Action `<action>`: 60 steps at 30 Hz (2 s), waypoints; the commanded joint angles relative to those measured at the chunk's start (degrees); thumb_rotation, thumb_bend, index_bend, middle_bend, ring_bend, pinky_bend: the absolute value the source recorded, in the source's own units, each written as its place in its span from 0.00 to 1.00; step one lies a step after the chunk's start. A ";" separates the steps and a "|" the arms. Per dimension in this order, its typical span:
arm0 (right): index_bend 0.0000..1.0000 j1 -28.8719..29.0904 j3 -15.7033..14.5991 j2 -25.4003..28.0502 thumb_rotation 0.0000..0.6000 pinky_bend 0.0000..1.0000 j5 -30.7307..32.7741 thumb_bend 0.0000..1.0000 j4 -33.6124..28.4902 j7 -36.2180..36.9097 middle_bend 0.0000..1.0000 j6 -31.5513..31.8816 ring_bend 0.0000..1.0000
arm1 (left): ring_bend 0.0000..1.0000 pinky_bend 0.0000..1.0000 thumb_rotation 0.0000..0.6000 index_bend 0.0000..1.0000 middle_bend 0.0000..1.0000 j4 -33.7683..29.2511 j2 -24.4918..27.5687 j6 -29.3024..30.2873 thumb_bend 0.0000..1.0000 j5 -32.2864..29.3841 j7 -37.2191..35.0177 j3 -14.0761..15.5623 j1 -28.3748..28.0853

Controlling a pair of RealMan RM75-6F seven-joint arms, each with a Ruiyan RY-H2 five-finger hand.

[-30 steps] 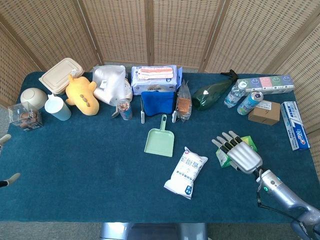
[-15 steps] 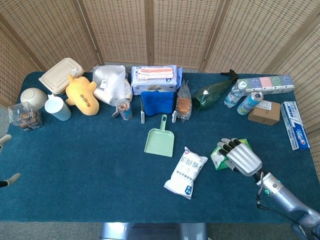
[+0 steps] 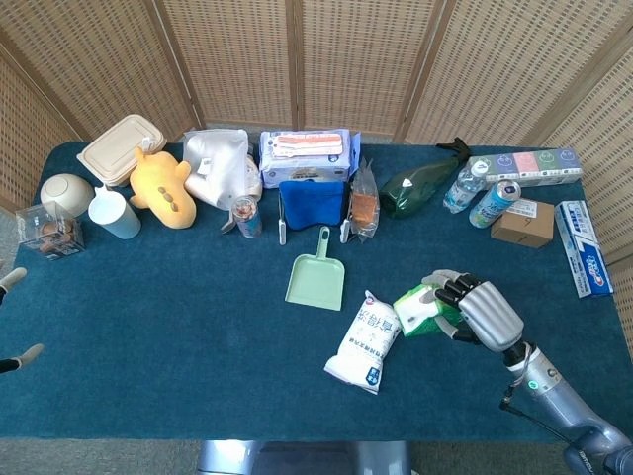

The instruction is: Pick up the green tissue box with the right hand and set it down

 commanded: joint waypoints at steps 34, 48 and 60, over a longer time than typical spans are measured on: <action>0.54 -7.86 1.98 -8.30 1.00 0.32 10.05 0.62 12.18 37.06 0.45 -0.97 0.23 | 0.00 0.00 1.00 0.11 0.00 -1.34 -0.03 0.03 0.10 0.61 1.50 0.46 0.01; 0.50 -10.47 1.01 -12.24 1.00 0.29 8.93 0.67 23.11 45.09 0.39 1.29 0.18 | 0.00 0.00 1.00 0.11 0.00 -1.86 -0.36 -0.18 0.10 0.69 2.53 0.61 -0.12; 0.47 -11.63 -0.71 -13.75 1.00 0.28 7.41 0.66 29.14 49.04 0.32 1.60 0.14 | 0.00 0.00 1.00 0.11 0.00 -2.10 -0.47 -0.05 0.10 0.70 2.97 0.66 -0.07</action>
